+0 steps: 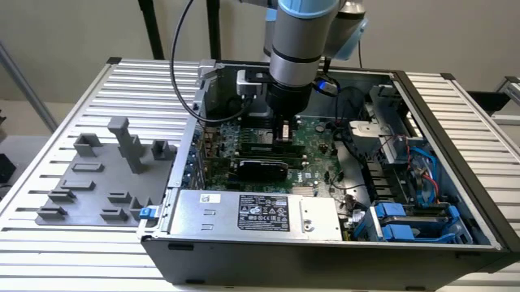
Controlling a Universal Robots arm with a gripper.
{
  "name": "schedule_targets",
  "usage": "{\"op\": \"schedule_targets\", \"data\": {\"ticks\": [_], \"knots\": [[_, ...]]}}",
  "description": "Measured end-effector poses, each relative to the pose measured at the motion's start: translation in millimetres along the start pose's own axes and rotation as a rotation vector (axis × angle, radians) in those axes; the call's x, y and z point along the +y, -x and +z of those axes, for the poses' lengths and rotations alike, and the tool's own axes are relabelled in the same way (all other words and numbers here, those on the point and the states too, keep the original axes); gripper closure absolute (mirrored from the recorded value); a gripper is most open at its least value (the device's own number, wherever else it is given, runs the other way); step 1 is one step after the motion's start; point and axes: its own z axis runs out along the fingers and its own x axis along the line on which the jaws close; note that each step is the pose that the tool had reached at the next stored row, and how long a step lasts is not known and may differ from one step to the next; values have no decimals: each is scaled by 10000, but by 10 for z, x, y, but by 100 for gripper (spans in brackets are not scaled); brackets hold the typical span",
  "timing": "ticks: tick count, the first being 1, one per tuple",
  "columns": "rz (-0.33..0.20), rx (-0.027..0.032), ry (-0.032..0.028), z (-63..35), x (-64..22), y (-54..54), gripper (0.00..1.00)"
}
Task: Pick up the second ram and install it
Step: 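Insert the second ram into the second slot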
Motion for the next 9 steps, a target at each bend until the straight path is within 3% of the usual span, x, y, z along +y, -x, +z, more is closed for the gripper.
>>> {"op": "schedule_targets", "data": {"ticks": [9], "knots": [[1, -19, 2, 47, 8, -1, 100]]}}
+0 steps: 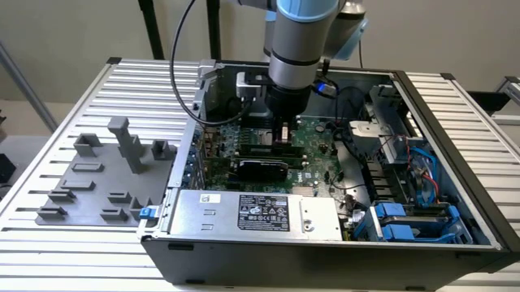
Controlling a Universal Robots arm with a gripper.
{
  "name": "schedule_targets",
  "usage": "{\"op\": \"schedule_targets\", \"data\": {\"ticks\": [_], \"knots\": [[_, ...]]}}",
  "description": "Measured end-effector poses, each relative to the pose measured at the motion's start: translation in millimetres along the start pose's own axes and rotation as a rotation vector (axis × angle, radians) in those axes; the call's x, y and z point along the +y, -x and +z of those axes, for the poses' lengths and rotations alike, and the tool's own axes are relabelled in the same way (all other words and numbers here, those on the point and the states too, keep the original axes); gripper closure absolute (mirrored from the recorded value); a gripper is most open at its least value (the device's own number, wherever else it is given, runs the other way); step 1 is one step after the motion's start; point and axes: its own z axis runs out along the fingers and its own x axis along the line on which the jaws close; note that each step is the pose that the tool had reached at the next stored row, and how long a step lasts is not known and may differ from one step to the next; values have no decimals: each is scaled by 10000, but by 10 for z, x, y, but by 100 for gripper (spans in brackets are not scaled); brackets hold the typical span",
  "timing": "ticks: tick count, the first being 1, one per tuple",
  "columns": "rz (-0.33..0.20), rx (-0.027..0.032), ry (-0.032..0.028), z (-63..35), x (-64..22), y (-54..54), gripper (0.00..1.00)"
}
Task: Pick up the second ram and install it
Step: 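Insert the second ram into the second slot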
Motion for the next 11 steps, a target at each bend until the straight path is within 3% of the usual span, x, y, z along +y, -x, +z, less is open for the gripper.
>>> {"op": "schedule_targets", "data": {"ticks": [11], "knots": [[10, 1, 0, 52, 4, 19, 100]]}}
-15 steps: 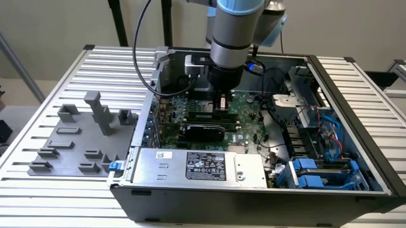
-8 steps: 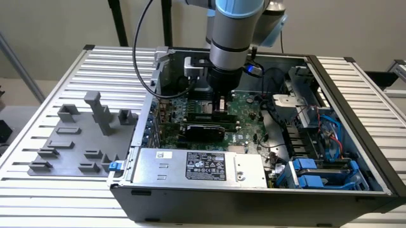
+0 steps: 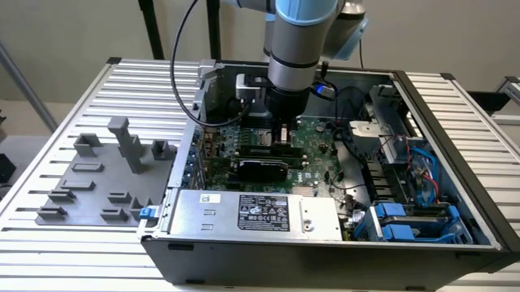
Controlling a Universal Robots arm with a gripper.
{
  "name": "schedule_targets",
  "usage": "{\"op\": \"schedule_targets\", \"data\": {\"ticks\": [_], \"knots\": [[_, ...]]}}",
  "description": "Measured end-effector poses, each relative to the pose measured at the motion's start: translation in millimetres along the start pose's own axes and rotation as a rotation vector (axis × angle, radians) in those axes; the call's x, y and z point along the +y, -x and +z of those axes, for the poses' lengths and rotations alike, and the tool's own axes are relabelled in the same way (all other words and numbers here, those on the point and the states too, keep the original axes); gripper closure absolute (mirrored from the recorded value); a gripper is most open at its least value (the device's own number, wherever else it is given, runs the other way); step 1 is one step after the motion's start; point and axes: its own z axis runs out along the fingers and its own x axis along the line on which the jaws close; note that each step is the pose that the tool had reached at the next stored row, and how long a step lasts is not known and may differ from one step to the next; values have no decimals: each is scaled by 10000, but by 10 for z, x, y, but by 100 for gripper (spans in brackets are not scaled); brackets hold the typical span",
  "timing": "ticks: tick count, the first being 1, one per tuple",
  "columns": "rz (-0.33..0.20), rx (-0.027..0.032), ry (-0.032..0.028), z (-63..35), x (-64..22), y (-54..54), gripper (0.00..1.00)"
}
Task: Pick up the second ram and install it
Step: 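Insert the second ram into the second slot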
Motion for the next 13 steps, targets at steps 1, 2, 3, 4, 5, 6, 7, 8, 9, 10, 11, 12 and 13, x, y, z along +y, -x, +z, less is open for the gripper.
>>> {"op": "schedule_targets", "data": {"ticks": [1, 2, 3, 4, 5, 6, 7, 8, 9, 10, 11, 12, 13], "knots": [[0, 0, 0, 6, 1, 0, 100], [0, -2, 0, 12, 1, 0, 100], [0, -2, -1, 18, 2, 1, 100], [0, -1, -2, 24, 3, 1, 100], [1, -1, -1, 28, 4, 2, 100], [1, -1, -1, 33, 4, 3, 100], [1, -1, 0, 37, 4, 4, 100], [1, 0, 0, 40, 4, 4, 100], [1, 0, -1, 44, 4, 5, 100], [1, -1, -1, 48, 5, 5, 100], [1, -1, -1, 52, 5, 5, 100], [1, -1, 0, 57, 5, 5, 100], [1, -1, -1, 61, 5, 5, 100]]}}
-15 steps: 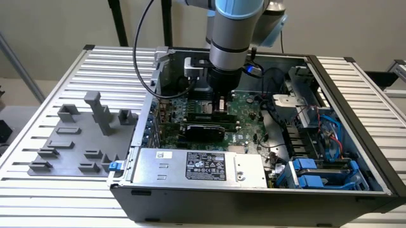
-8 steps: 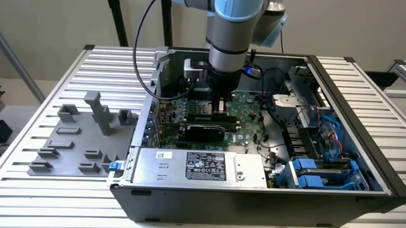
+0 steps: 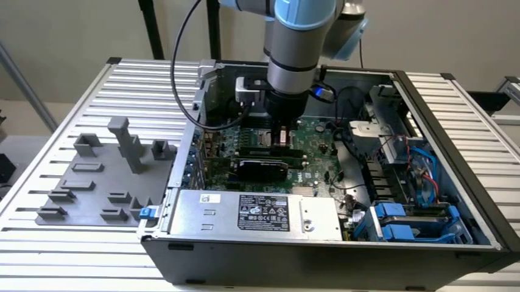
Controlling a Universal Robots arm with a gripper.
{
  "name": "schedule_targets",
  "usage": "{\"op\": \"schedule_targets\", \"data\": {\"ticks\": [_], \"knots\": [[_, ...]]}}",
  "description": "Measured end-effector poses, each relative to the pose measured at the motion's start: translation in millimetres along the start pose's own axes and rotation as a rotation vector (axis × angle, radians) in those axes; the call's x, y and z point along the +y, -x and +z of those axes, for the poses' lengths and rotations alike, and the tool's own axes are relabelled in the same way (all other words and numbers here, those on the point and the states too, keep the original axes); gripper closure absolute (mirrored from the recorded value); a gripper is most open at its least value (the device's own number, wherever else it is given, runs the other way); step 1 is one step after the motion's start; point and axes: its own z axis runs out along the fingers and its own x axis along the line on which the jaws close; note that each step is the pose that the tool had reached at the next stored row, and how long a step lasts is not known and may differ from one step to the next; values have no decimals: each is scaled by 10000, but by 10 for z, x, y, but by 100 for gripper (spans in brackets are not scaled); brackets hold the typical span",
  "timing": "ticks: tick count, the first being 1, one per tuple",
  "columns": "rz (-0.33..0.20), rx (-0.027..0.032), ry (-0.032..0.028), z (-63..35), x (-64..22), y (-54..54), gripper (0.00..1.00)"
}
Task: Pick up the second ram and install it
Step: 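Insert the second ram into the second slot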
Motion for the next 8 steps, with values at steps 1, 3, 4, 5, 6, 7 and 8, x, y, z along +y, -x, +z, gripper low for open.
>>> {"op": "schedule_targets", "data": {"ticks": [1, 3, 4, 5, 6, 7, 8], "knots": [[0, 0, 0, 5, 0, 0, 100], [0, 0, 1, 11, 0, 0, 0], [0, 1, 2, 11, 0, 0, 0], [0, -2, 1, 11, 0, 0, 0], [1, -11, 3, 7, 0, 0, 0], [1, -28, 3, -15, 1, 0, 0], [0, -30, 9, -48, 2, -2, 0]]}}
